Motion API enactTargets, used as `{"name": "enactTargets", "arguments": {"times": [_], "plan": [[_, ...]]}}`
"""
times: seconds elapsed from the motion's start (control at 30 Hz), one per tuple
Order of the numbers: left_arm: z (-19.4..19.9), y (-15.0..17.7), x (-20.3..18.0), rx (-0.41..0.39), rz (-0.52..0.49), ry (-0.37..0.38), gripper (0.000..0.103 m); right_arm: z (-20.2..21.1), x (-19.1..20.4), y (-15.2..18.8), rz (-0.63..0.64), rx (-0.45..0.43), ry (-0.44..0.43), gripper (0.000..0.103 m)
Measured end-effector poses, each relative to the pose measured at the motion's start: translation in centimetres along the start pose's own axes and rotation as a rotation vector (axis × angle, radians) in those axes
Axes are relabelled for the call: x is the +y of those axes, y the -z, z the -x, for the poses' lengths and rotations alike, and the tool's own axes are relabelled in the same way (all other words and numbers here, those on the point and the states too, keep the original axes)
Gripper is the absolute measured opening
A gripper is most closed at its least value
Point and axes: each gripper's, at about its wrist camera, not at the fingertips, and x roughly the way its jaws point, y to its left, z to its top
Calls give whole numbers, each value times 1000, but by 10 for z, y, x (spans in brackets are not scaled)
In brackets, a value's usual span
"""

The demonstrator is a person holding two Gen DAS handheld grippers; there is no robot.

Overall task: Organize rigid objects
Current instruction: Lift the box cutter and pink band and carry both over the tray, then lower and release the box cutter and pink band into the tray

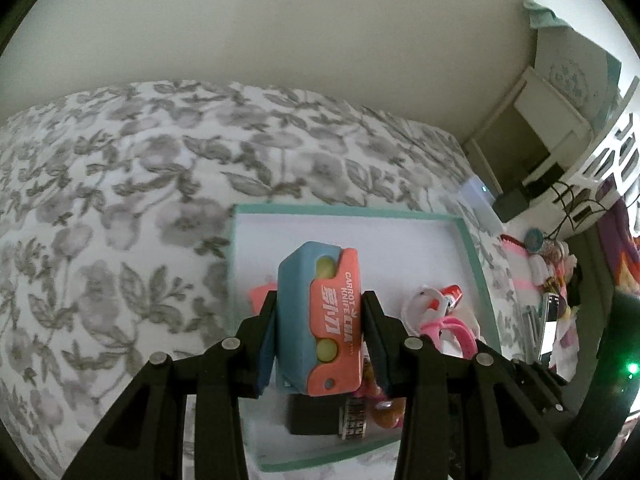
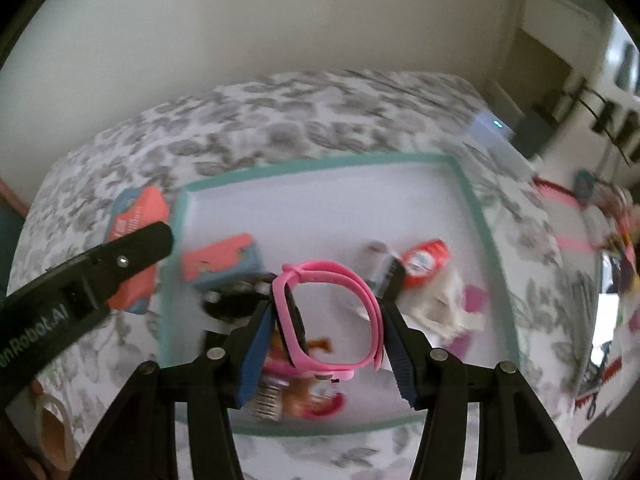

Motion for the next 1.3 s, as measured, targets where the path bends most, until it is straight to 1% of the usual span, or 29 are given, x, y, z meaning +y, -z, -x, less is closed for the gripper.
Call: {"name": "enactTargets", "arguments": {"times": [0.13,0.27,0.3,0.37,0.4,0.53,0.6,0.63,0.67,0.73,0.8,0.83,0.87,0.93,1.0,1.03,1.07,1.1,1.17,1.3], "plan": [[-15,4,-8,30,-14,5,41,-8,-14,7,-27,24,-6,57],[-24,10,-14,50,-36,1,42,-17,-14,12,-23,49,-8,58],[-24,11,-16,49,-42,-1,43,-18,-13,12,-19,52,-8,58],[-22,12,-17,43,-49,1,56,-21,-12,14,-11,54,-7,58],[-21,12,-17,41,-49,-1,58,-21,-11,15,-9,54,-6,58],[-16,16,-11,39,-35,-15,58,-23,-10,17,-6,56,1,58],[-10,18,-3,26,-18,-42,60,-24,-10,17,-4,54,2,59],[-8,19,0,19,-10,-57,64,-24,-10,18,-4,54,0,61],[-4,20,4,9,-1,-80,68,-24,-9,19,-3,51,1,66],[2,22,13,-10,12,-115,72,-23,-8,21,0,43,5,72],[7,25,22,-30,20,-160,78,-22,-7,24,0,35,5,74],[9,27,25,-39,19,-182,83,-21,-7,25,2,29,4,77],[11,30,29,-46,14,-204,85,-20,-6,27,4,20,6,82],[13,33,33,-50,11,-223,86,-18,-4,29,11,9,10,87],[16,35,38,-60,12,-237,92,-15,-2,32,17,-1,11,91],[18,36,39,-66,10,-246,96,-14,-2,34,19,-6,10,94],[20,38,40,-75,7,-259,97,-13,-1,35,19,-8,10,99],[23,40,41,-82,2,-269,98,-12,-1,36,19,-13,8,101],[28,43,43,-89,-7,-280,98,-9,-1,39,20,-24,8,102],[39,48,48,-96,-5,-270,98,-4,-1,45,14,-39,12,103]]}}
